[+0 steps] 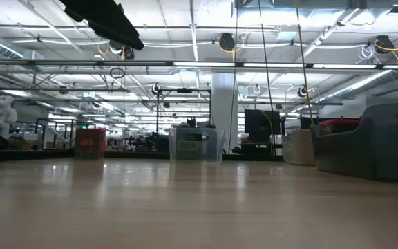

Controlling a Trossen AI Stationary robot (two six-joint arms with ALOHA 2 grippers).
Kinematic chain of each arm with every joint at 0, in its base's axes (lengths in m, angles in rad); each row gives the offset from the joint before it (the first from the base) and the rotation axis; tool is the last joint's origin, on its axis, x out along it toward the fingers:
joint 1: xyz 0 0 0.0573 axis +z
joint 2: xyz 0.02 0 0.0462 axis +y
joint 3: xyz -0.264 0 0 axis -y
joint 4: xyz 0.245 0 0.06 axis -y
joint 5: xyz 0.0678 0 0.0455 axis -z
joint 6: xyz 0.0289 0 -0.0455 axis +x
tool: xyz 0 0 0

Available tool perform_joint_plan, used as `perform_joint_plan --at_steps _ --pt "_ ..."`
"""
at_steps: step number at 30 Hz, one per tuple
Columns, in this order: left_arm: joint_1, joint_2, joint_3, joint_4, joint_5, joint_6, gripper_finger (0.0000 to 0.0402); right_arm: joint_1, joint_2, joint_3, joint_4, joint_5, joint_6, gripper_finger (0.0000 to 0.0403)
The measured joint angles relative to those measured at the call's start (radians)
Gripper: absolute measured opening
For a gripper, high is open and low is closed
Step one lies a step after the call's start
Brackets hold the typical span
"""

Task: Sort spices by type
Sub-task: Put the bottom red seasoning can into the black transparent bin

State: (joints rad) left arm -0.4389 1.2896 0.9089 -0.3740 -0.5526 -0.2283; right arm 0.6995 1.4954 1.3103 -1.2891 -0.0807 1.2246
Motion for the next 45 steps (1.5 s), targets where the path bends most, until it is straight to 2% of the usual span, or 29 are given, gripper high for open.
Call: perform_joint_plan --at_steps 6,11,17,26,37,45 --pt "0.0 0.0 0.0 0.0 0.0 -0.001 0.029 -0.125 -0.001 0.083 -0.088 0.139 -0.386 0.0203" --pt "0.0 0.0 0.0 -0.001 0.0 -0.002 0.029 -0.222 -0.001 0.087 -0.176 0.168 -0.57 0.0203" --pt "0.0 0.0 0.0 -0.001 0.0 -0.001 0.029 -0.306 0.004 0.066 -0.271 0.213 -0.63 0.0204" --pt "0.0 0.0 0.0 -0.009 0.0 0.006 0.029 -0.352 0.004 -0.06 -0.175 0.206 -0.743 0.0205" --pt "0.0 0.0 0.0 -0.011 0.0 0.006 0.029 -0.354 0.004 -0.211 -0.04 0.21 -0.797 0.0205" --pt "0.0 0.0 0.0 -0.009 0.0 -0.001 0.029 -0.354 0.004 -0.233 0.032 0.239 -0.828 0.0205"
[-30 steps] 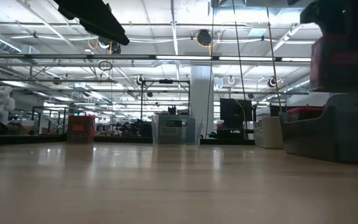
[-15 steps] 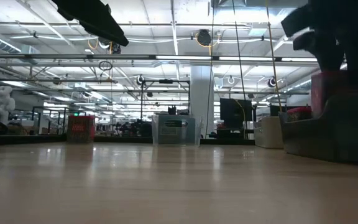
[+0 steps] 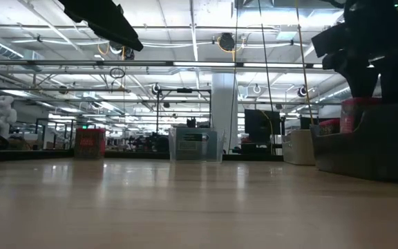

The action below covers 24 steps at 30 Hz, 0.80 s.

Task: Sort spices by type
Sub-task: Put the bottom red seasoning can into the black transparent bin

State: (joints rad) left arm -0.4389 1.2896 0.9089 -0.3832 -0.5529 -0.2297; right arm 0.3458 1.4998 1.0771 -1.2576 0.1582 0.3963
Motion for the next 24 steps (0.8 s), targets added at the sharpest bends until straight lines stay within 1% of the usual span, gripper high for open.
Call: perform_joint_plan --at_steps 5,13,18,24 --pt "0.0 0.0 0.0 0.0 0.0 -0.005 0.029 -0.021 0.0 0.0 0.001 0.01 -0.019 0.0205" --pt "0.0 0.0 0.0 0.0 0.0 -0.019 0.029 -0.078 0.0 -0.01 0.027 -0.01 -0.096 0.0205" --pt "0.0 0.0 0.0 0.0 0.004 -0.02 0.029 -0.122 0.0 -0.056 0.035 -0.088 -0.127 0.0205" --pt "0.0 0.0 0.0 0.0 0.01 -0.021 0.029 -0.149 0.001 -0.08 0.036 -0.086 -0.154 0.0207"
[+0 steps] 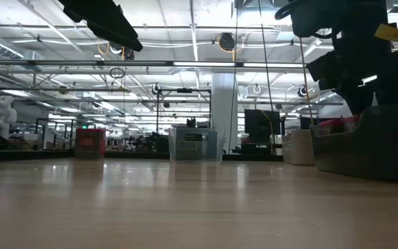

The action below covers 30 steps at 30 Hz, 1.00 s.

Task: Sort spices by type
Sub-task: Put the bottom red seasoning can into the black transparent bin

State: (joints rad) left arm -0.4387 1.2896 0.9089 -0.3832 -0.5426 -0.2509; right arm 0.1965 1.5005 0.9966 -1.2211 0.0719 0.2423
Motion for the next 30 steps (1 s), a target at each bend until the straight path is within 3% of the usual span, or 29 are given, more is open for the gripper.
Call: perform_joint_plan --at_steps 30 --pt "0.0 0.0 0.0 0.0 0.001 -0.005 0.029 -0.003 0.0 0.0 0.052 0.023 -0.009 0.0222"
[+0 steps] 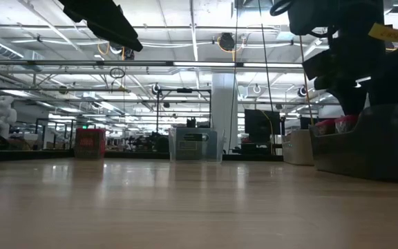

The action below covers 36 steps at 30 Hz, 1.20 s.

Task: Sort spices by type
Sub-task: Put the bottom red seasoning can into the black transparent bin, then put the red seasoning can into the black transparent bin

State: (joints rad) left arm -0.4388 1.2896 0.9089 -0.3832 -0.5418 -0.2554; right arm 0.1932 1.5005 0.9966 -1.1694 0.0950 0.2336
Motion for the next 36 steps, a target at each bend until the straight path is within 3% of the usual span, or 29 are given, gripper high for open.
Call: perform_joint_plan --at_steps 22,30,36 --pt "0.0 0.0 0.0 0.0 0.0 0.0 0.029 0.0 0.0 0.001 -0.002 -0.018 0.02 0.0222" --pt "0.0 0.0 0.0 0.0 0.0 0.0 0.029 0.0 0.0 0.103 -0.033 -0.014 0.014 0.0223" --pt "0.0 0.0 0.0 0.0 0.0 0.0 0.029 -0.004 0.0 0.108 -0.052 -0.011 0.015 0.026"
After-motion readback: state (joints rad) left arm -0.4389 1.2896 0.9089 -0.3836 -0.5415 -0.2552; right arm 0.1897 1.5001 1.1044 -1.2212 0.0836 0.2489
